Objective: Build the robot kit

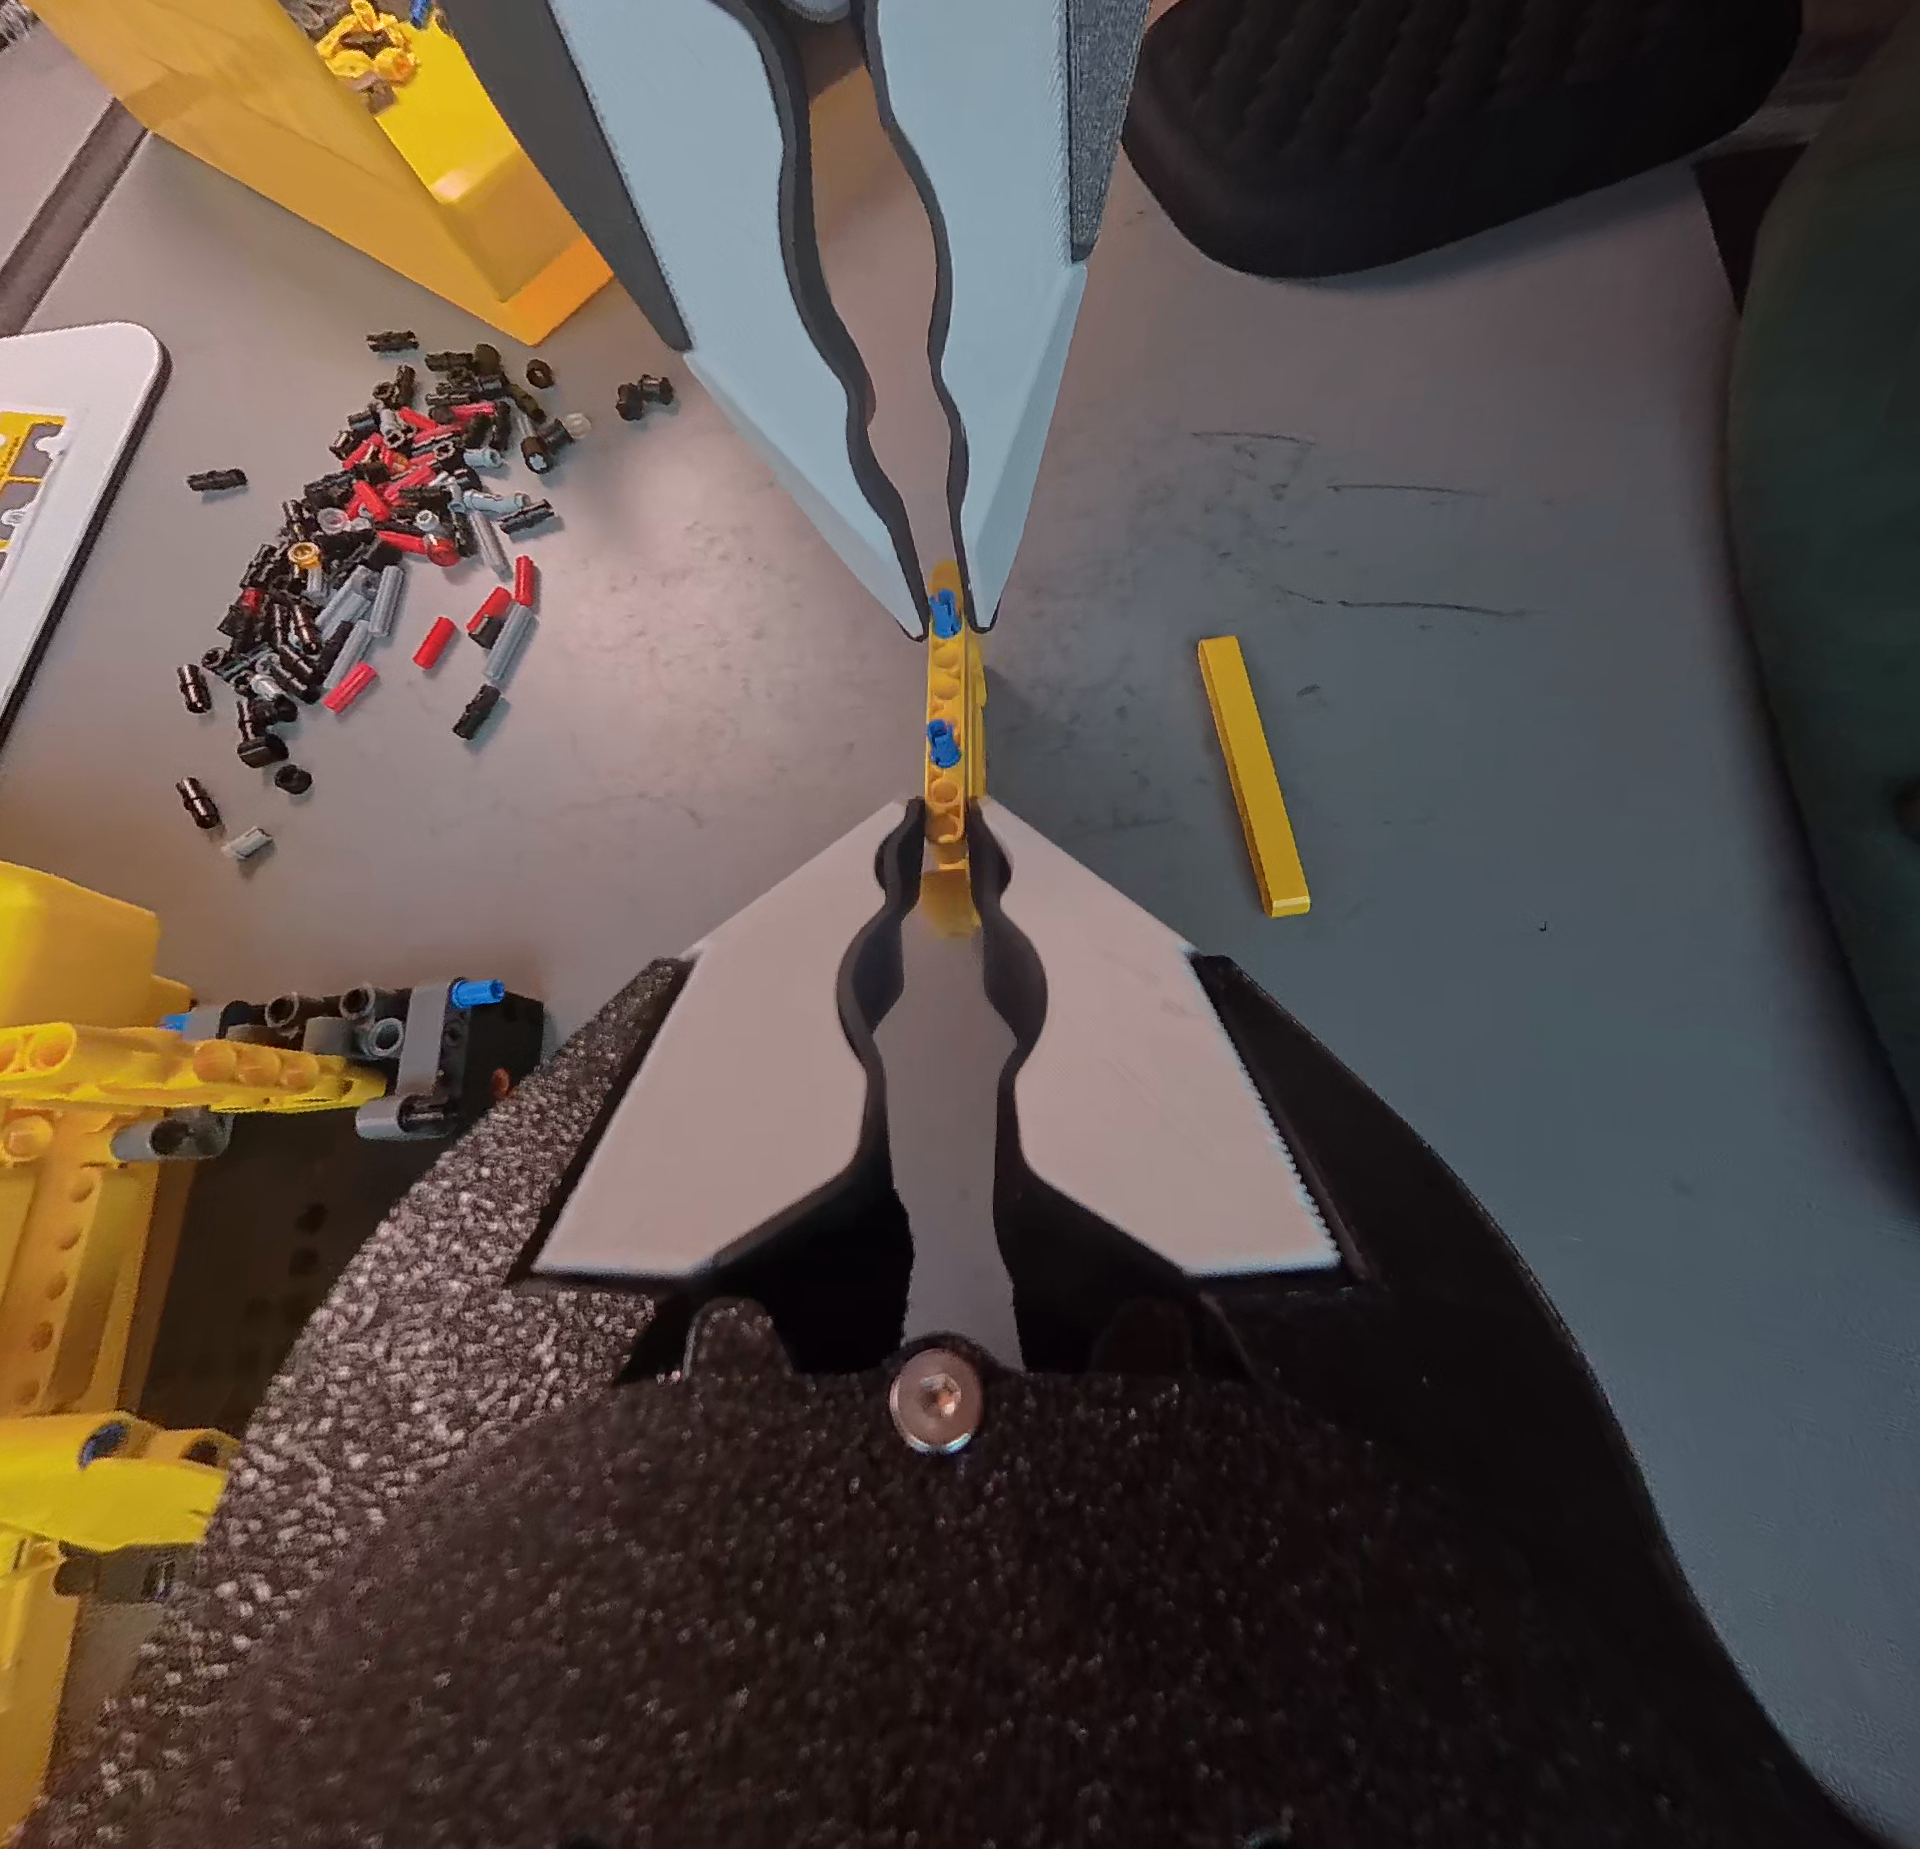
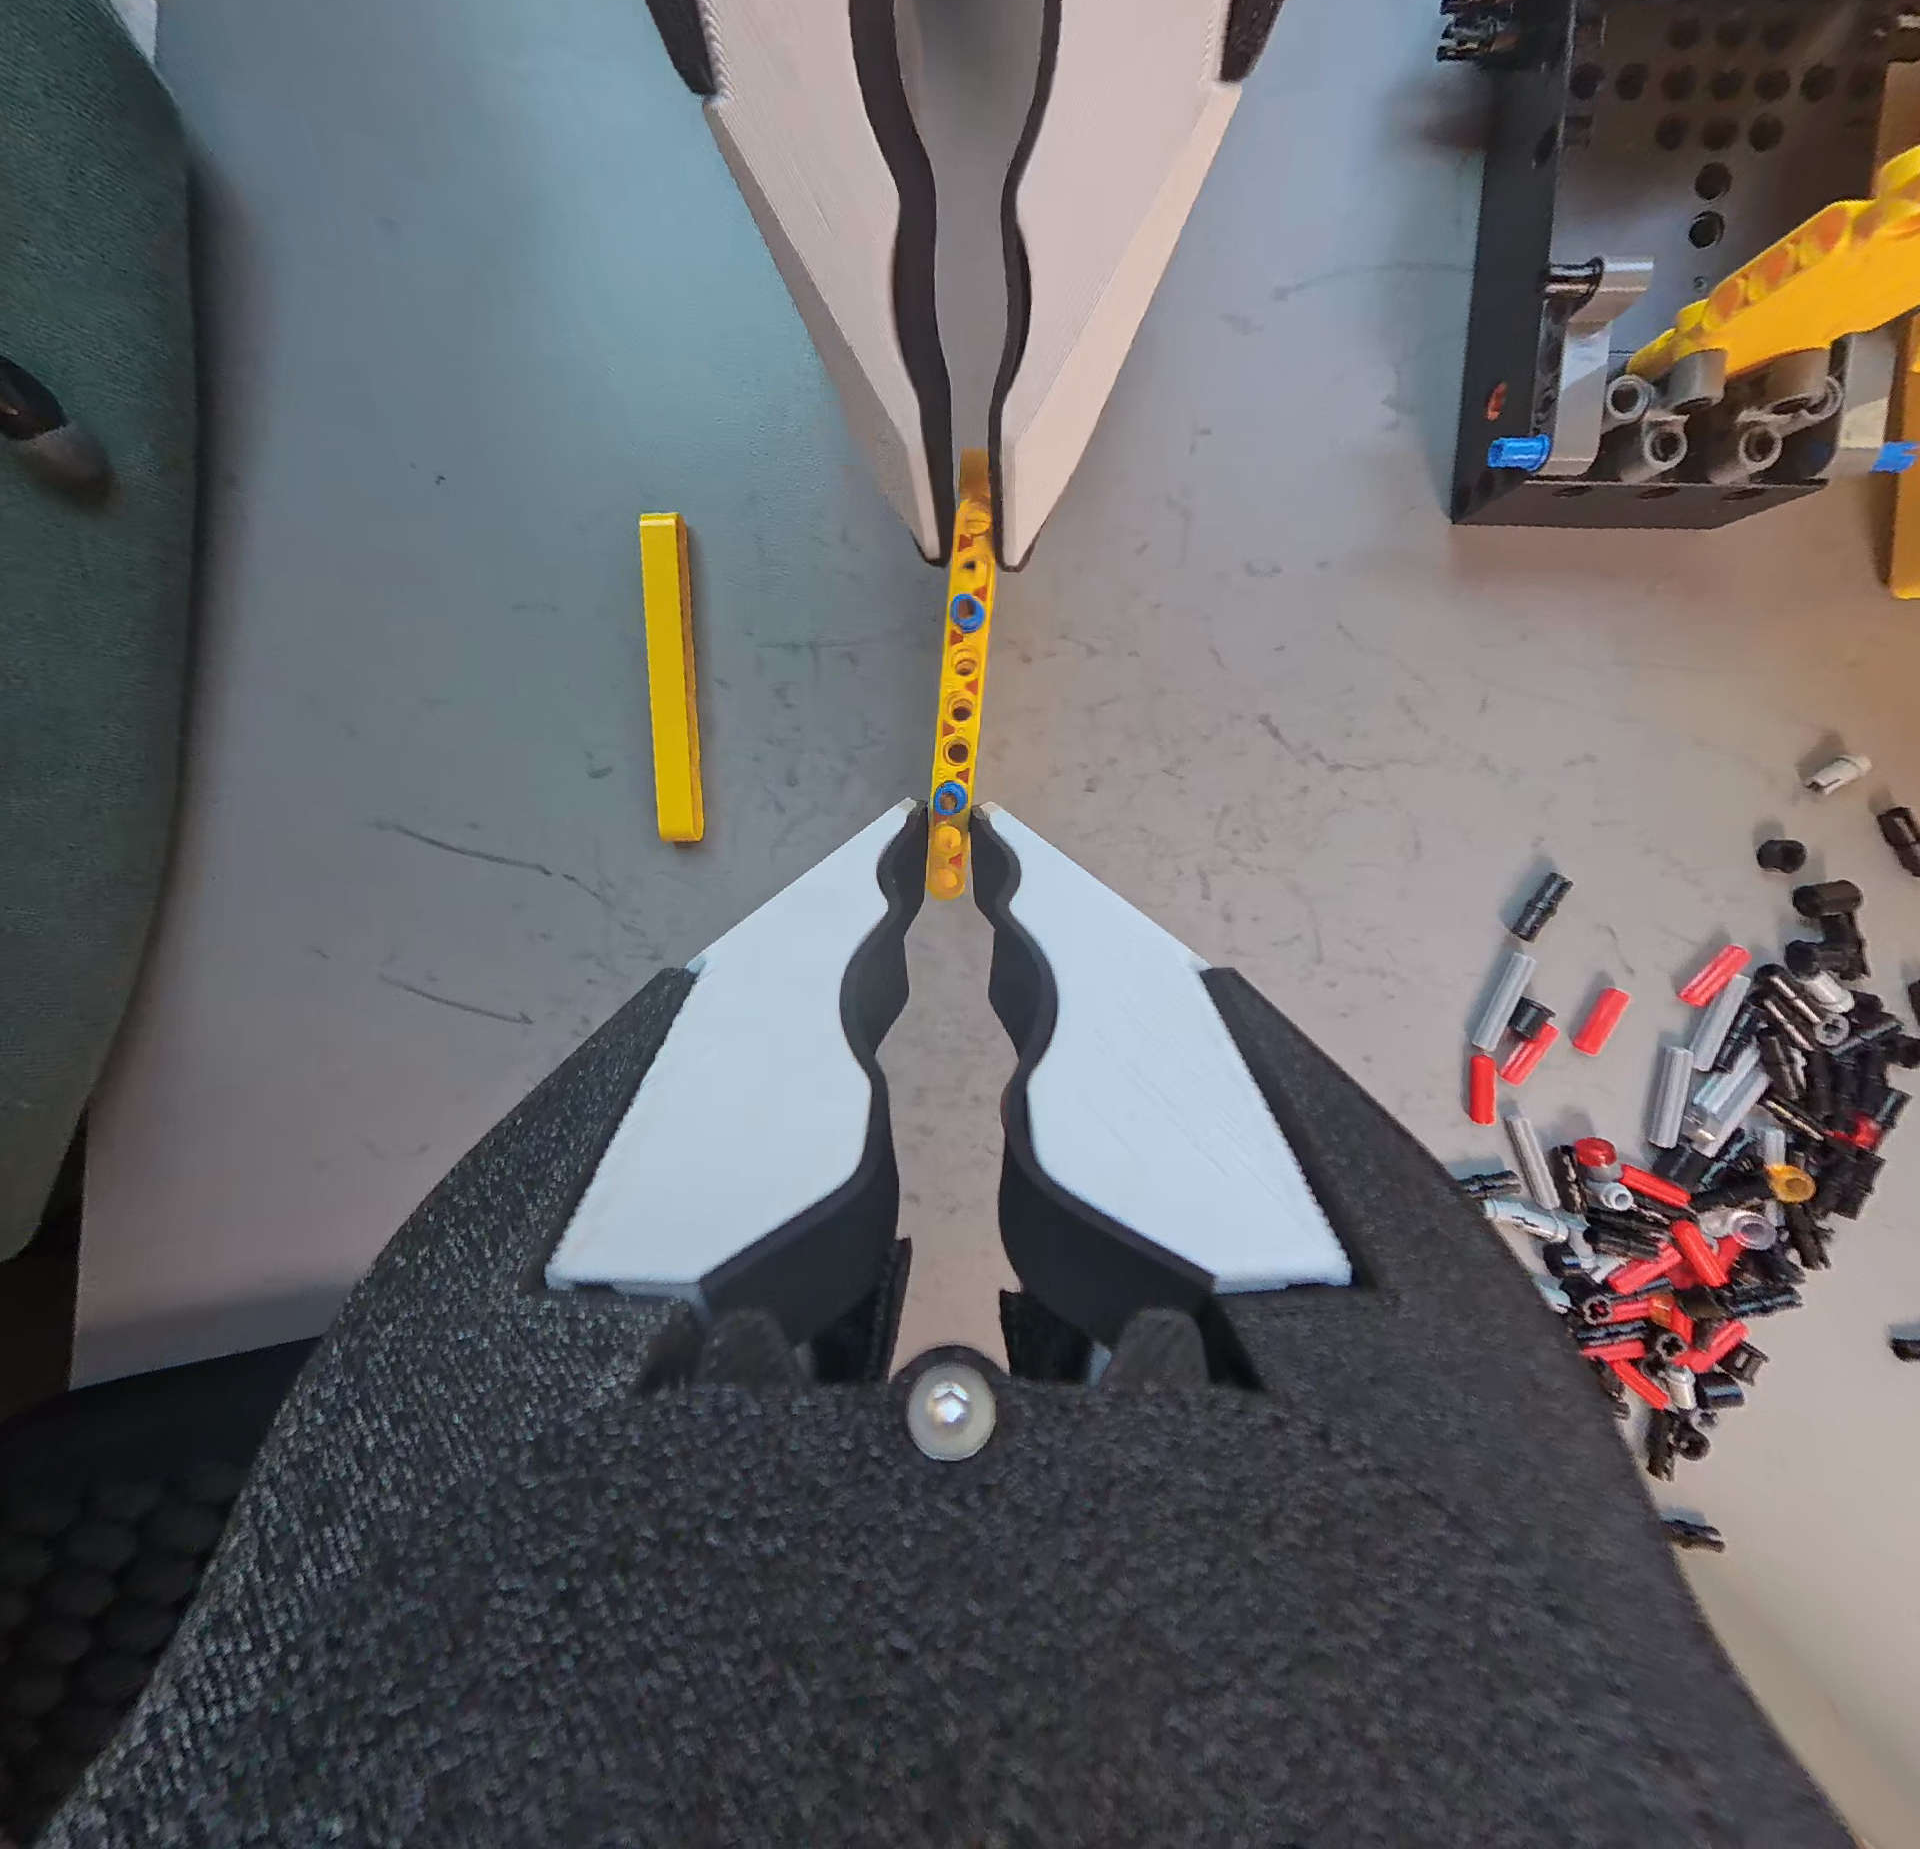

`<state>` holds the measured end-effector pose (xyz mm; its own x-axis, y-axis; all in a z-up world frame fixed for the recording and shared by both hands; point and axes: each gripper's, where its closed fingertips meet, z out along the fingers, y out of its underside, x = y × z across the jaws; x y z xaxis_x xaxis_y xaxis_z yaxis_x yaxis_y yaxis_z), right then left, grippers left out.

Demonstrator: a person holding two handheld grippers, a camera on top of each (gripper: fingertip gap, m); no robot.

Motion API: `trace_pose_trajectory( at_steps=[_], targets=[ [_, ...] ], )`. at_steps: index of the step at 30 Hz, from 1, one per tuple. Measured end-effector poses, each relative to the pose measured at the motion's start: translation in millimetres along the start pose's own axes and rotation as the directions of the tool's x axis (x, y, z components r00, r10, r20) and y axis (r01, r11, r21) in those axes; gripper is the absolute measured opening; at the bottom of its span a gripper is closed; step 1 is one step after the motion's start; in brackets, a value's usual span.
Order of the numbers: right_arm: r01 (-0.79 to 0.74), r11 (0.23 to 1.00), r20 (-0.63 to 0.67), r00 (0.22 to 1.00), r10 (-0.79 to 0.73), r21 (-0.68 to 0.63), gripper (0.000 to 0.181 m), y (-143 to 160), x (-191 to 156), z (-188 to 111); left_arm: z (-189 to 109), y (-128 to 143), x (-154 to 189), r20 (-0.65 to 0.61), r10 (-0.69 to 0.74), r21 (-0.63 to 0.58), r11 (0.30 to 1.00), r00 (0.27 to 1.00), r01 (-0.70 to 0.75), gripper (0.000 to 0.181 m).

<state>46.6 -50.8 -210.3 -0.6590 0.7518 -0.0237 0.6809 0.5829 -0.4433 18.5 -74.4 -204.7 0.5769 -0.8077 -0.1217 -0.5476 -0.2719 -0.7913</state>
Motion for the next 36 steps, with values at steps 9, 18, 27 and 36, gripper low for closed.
trace_pose_trajectory(
  at_steps=[9,18,27,36],
  targets=[
    [-0.012,0.998,-0.018,1.0,0.014,0.059,0.008,-5.6,-1.0,0.8,3.5,1.7,0.6,-0.012,-0.022,-0.008,1.0,1.0,0.022,0.006],
    [0.007,0.99,-0.055,0.998,0.001,0.143,0.009,-19.8,2.1,5.0,3.8,1.1,1.2,-0.018,-0.024,-0.006,1.0,1.0,0.024,0.006],
    [0.003,0.99,-0.036,0.999,0.002,0.142,0.007,-21.8,0.7,6.9,-3.5,5.2,6.7,-0.097,-0.088,-0.009,0.996,0.991,0.088,0.027],
    [-0.008,0.994,-0.03,0.999,0.011,0.106,0.007,-21.9,1.7,8.5,9.3,19.7,5.1,-0.088,-0.079,-0.062,0.995,0.993,0.073,0.006]
  ],
)
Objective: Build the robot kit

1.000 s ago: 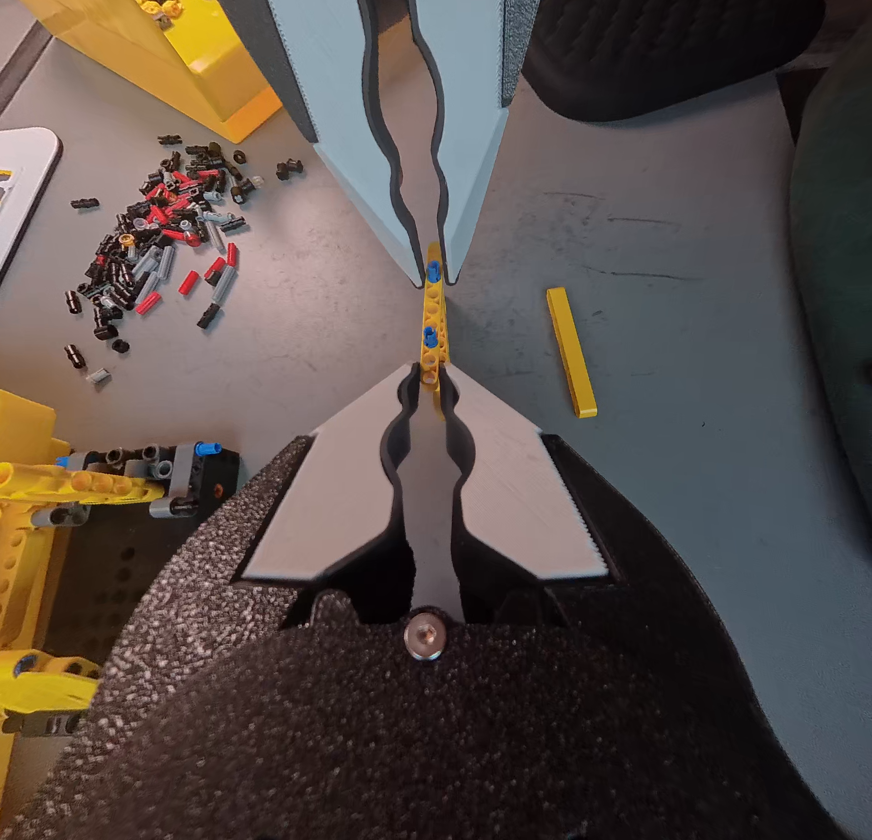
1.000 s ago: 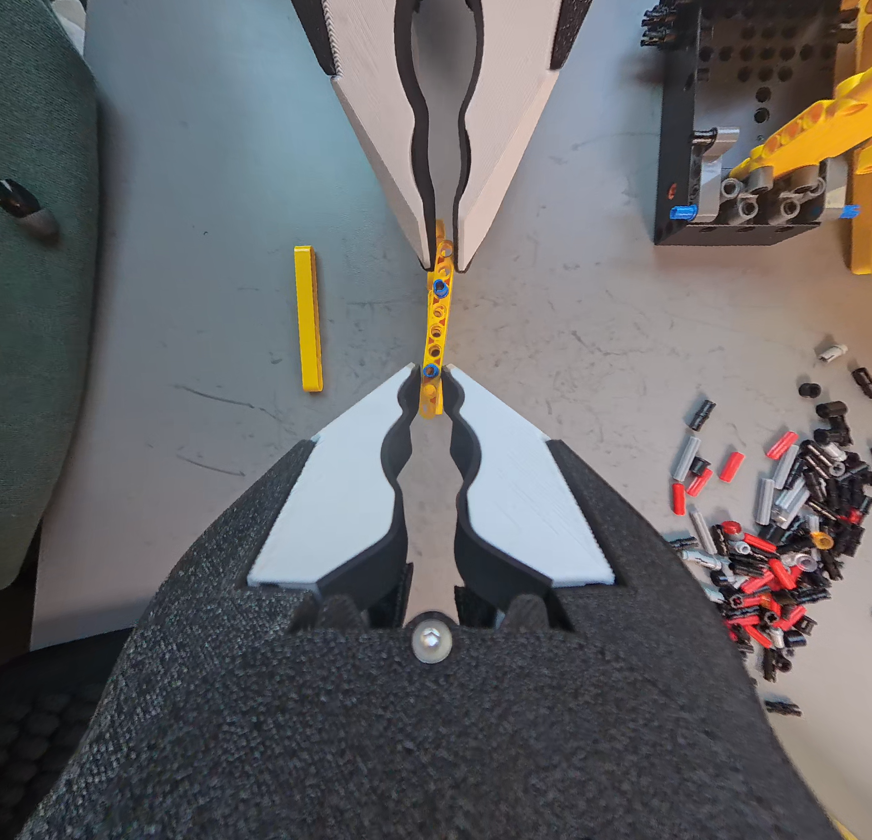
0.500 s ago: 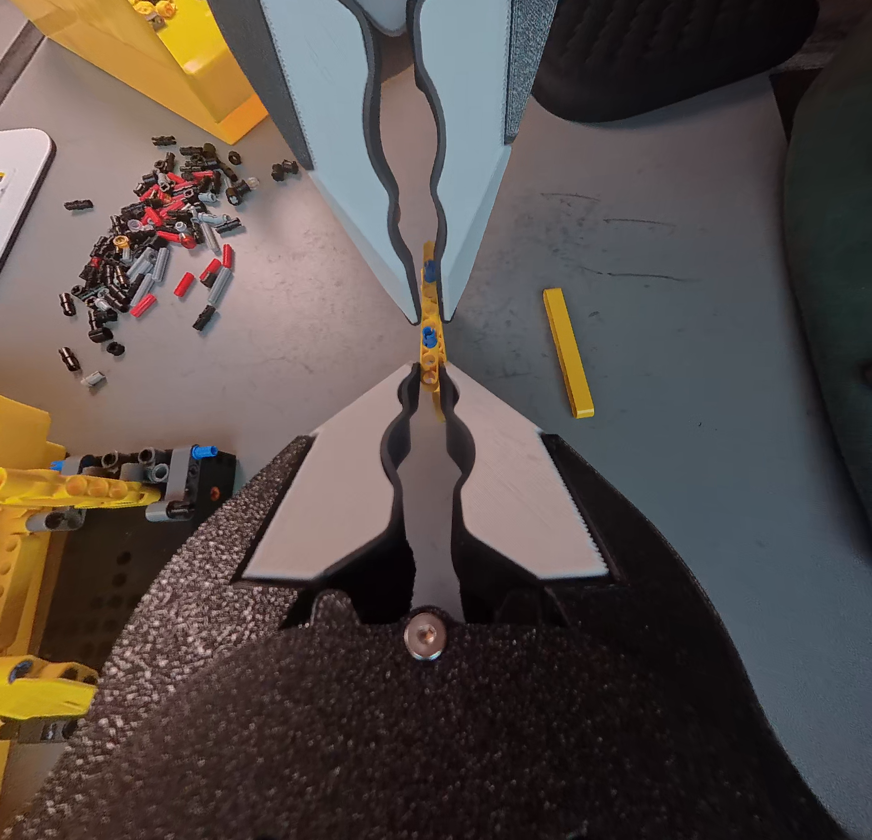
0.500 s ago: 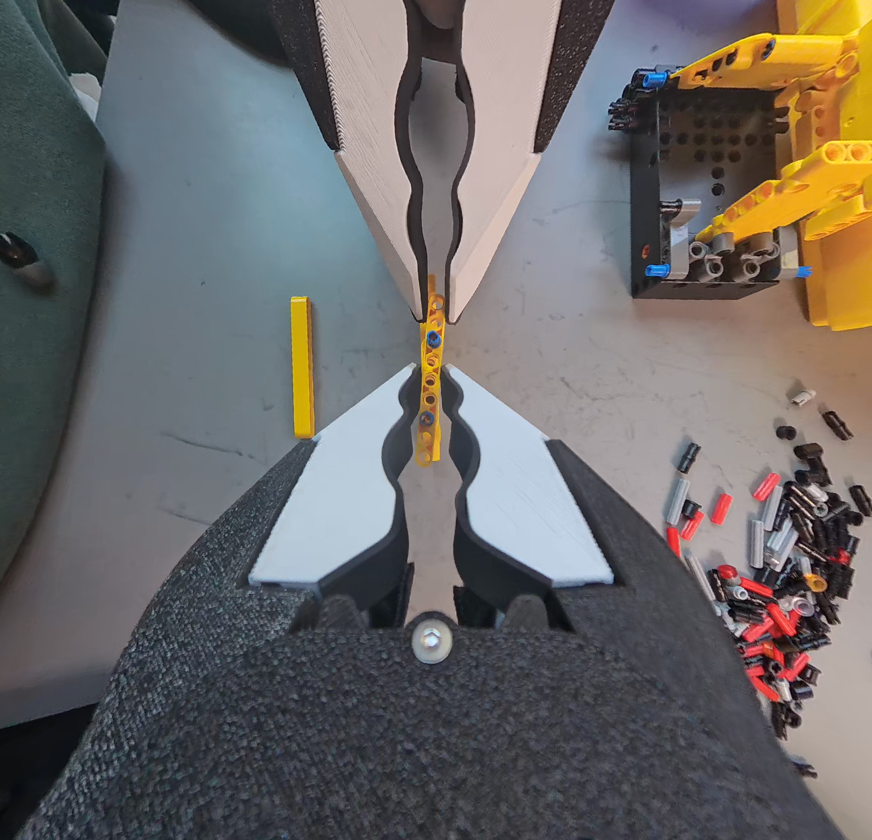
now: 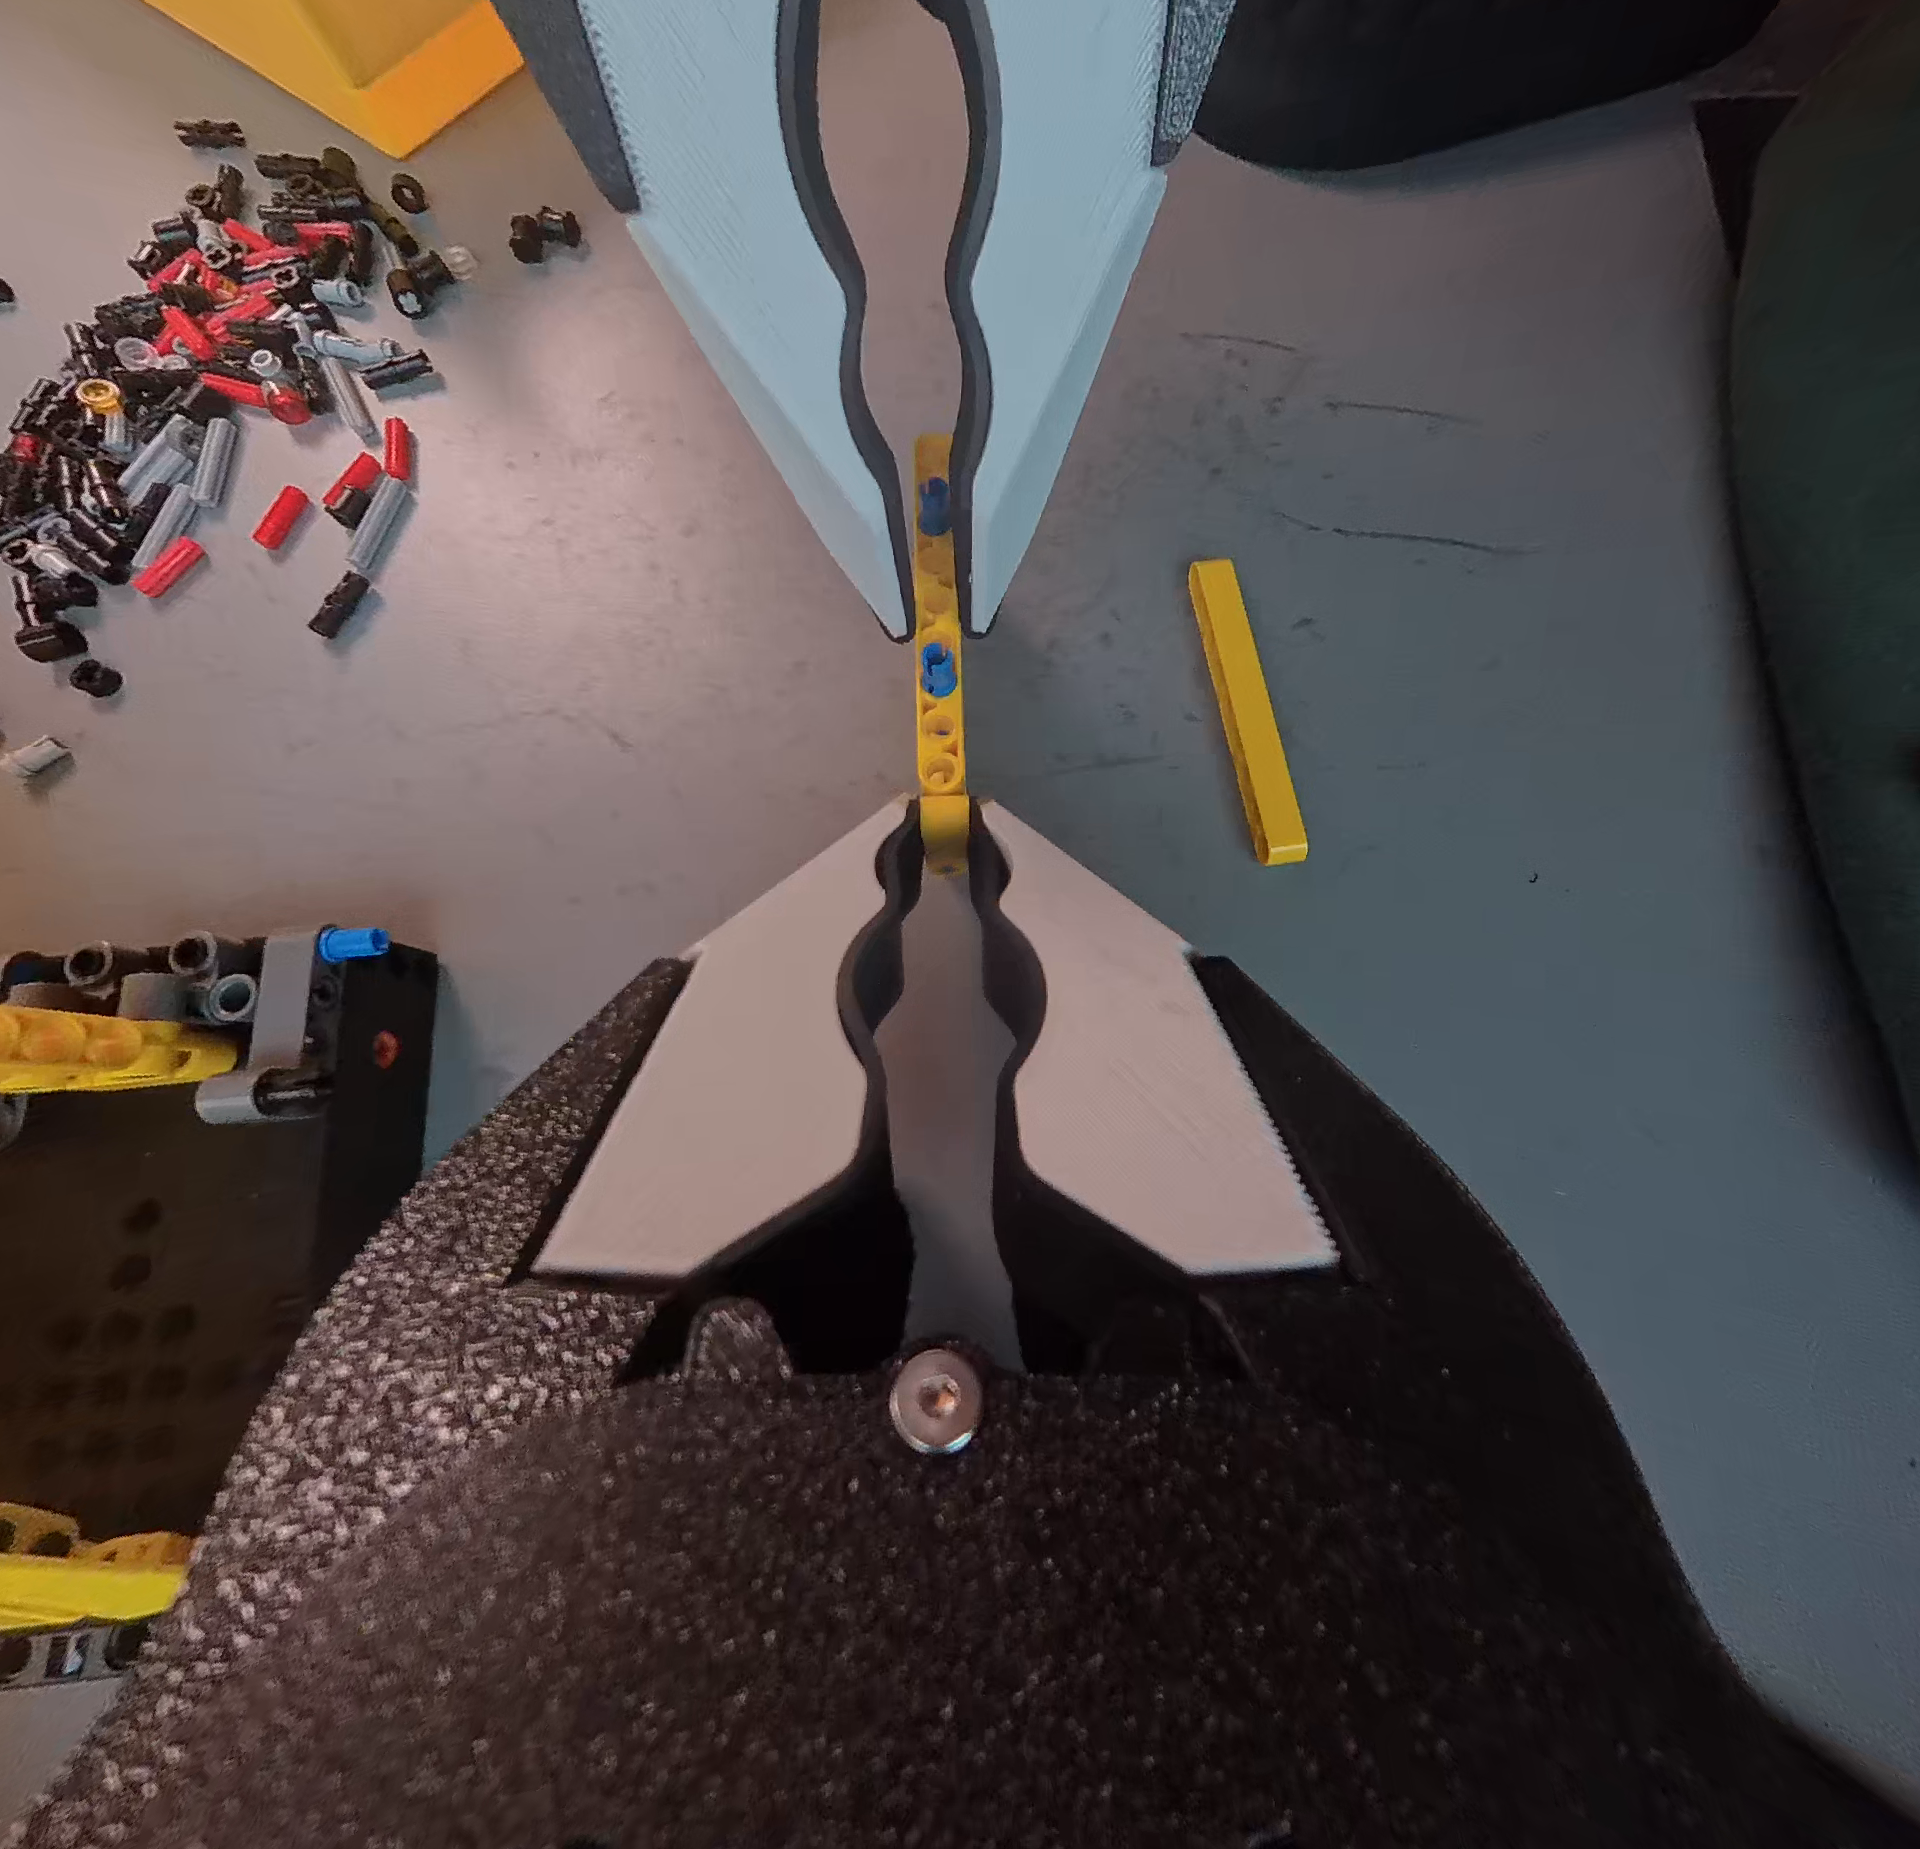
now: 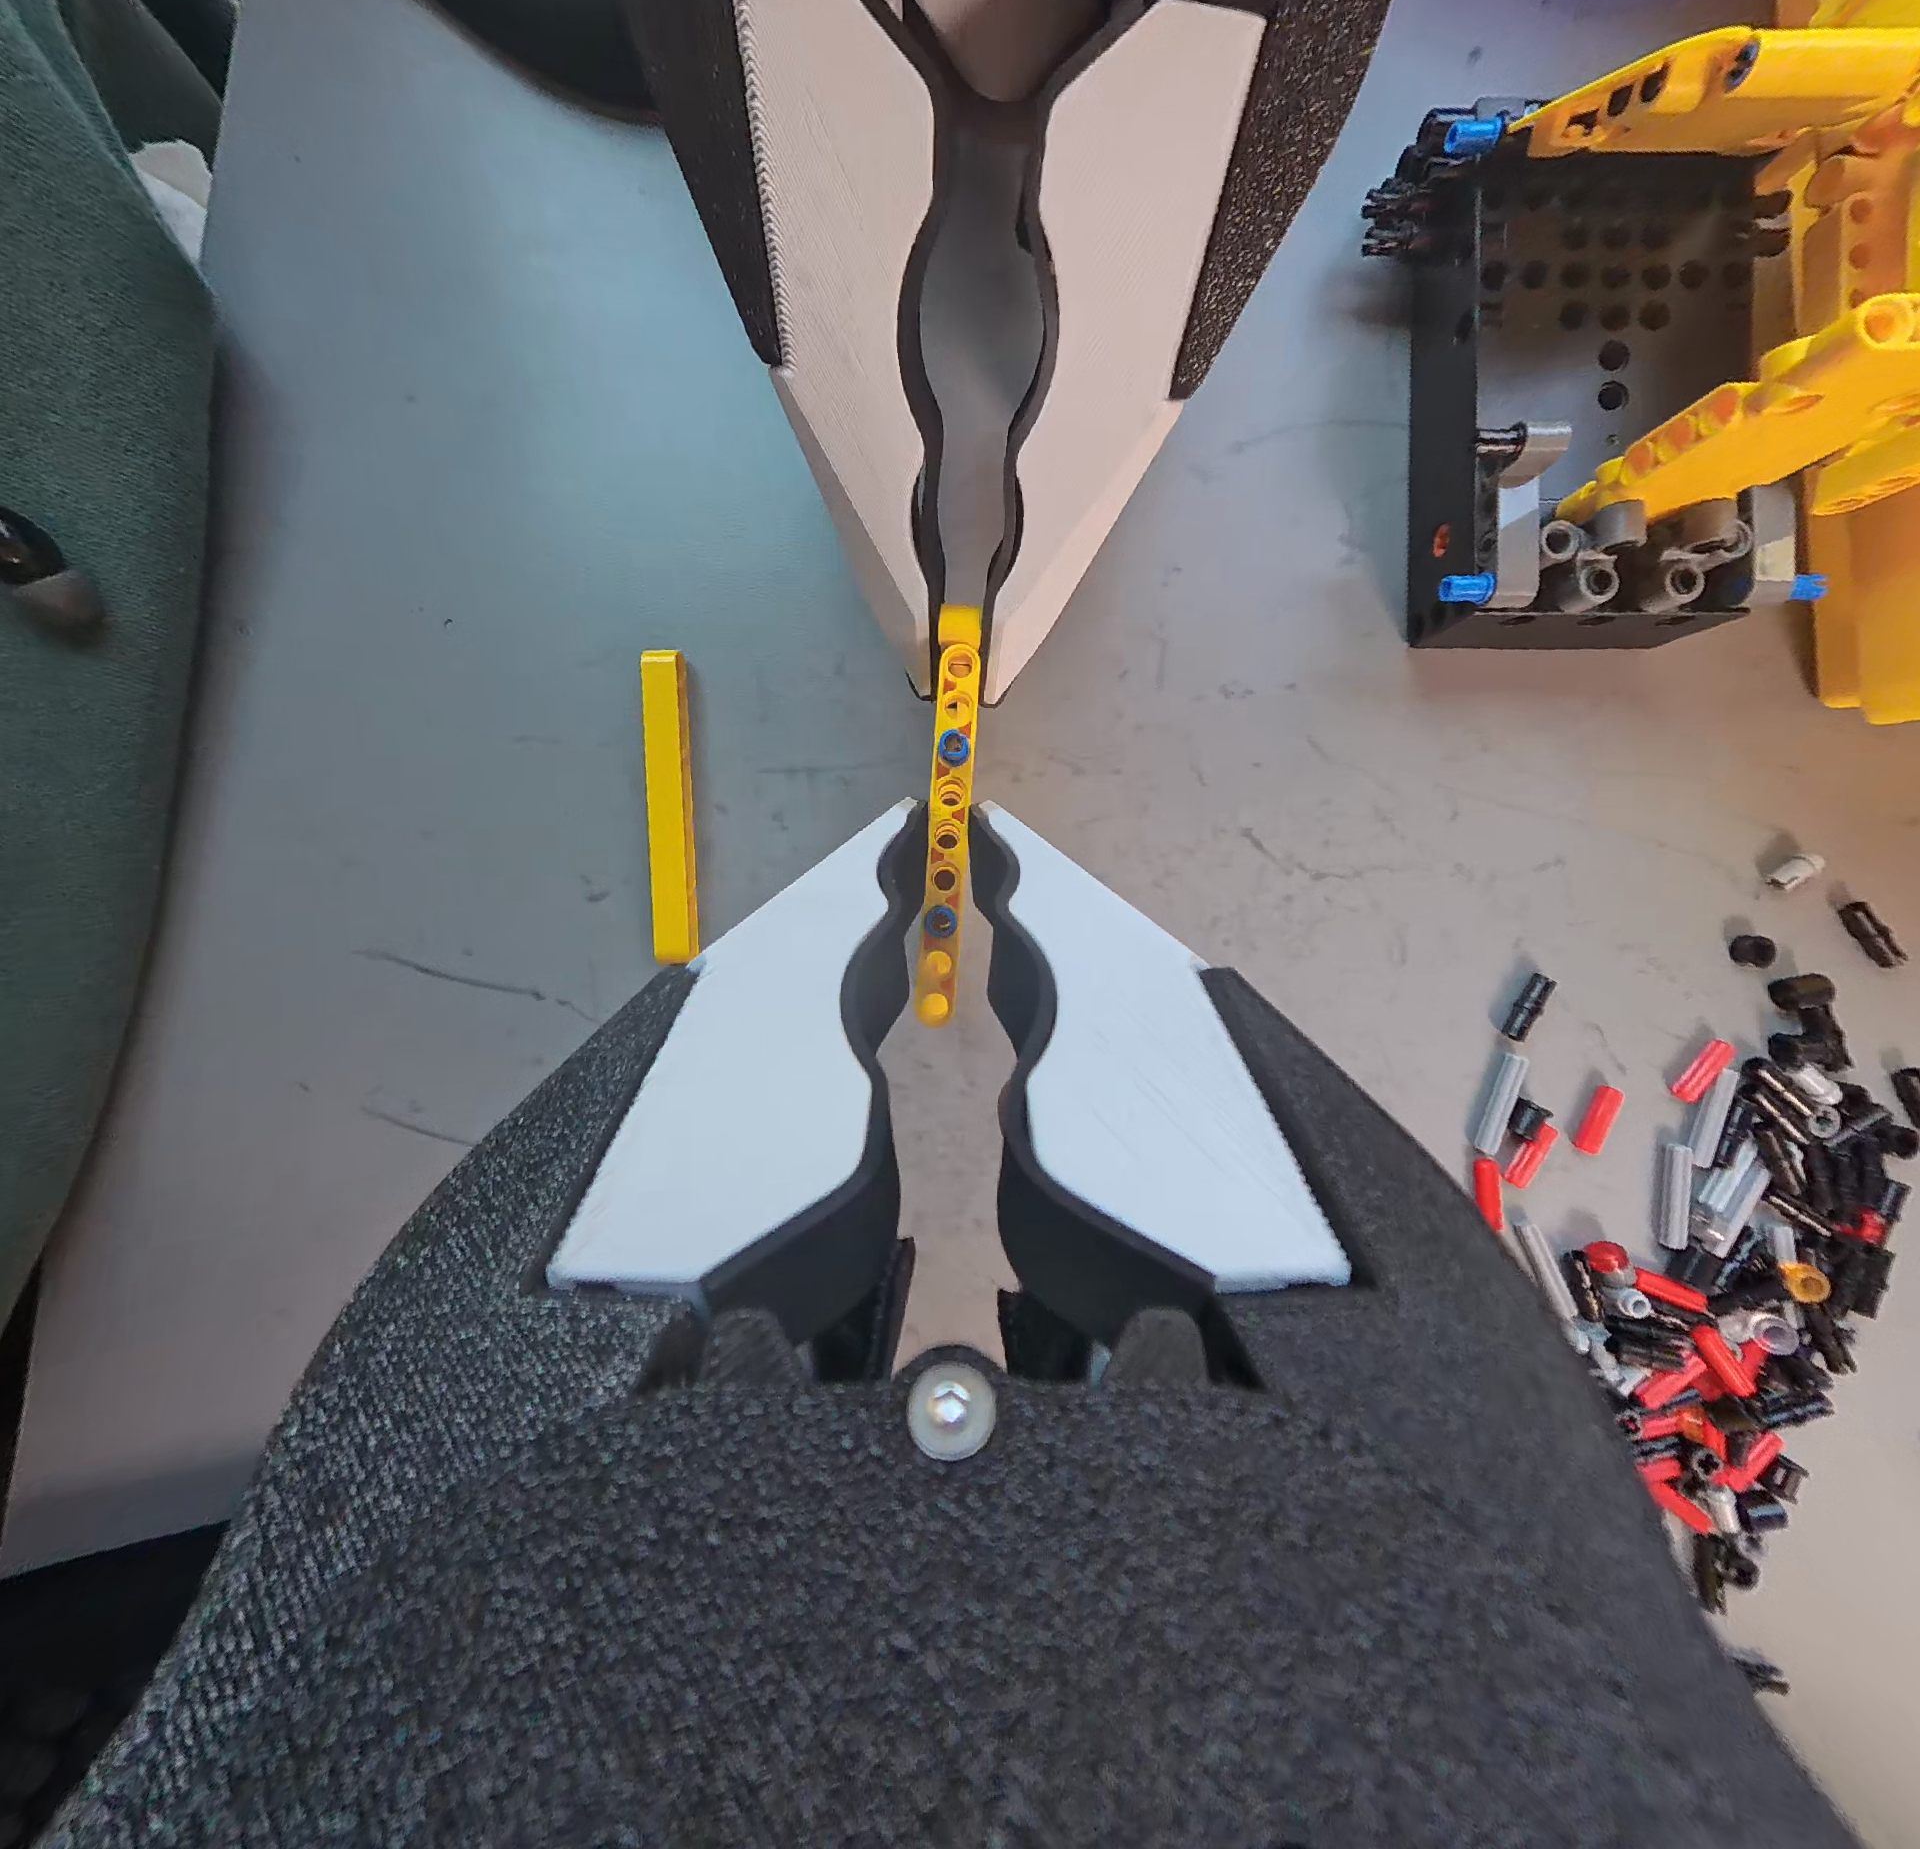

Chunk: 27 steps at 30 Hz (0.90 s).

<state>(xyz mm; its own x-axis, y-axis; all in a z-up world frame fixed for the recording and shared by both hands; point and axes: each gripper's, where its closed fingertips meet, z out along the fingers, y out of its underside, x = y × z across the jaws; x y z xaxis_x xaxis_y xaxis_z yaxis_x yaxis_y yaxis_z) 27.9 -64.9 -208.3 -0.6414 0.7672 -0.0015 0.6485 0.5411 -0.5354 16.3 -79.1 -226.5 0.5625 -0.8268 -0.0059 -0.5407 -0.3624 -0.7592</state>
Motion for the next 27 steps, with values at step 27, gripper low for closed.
trace_pose_trajectory(
  at_steps=[27],
  targets=[
    [-0.186,0.974,0.062,0.979,0.195,-0.125,0.005,2.1,0.1,4.8,0.3,0.0,-3.4,-0.02,0.028,0.018,0.999,0.999,-0.028,0.006]
  ],
)
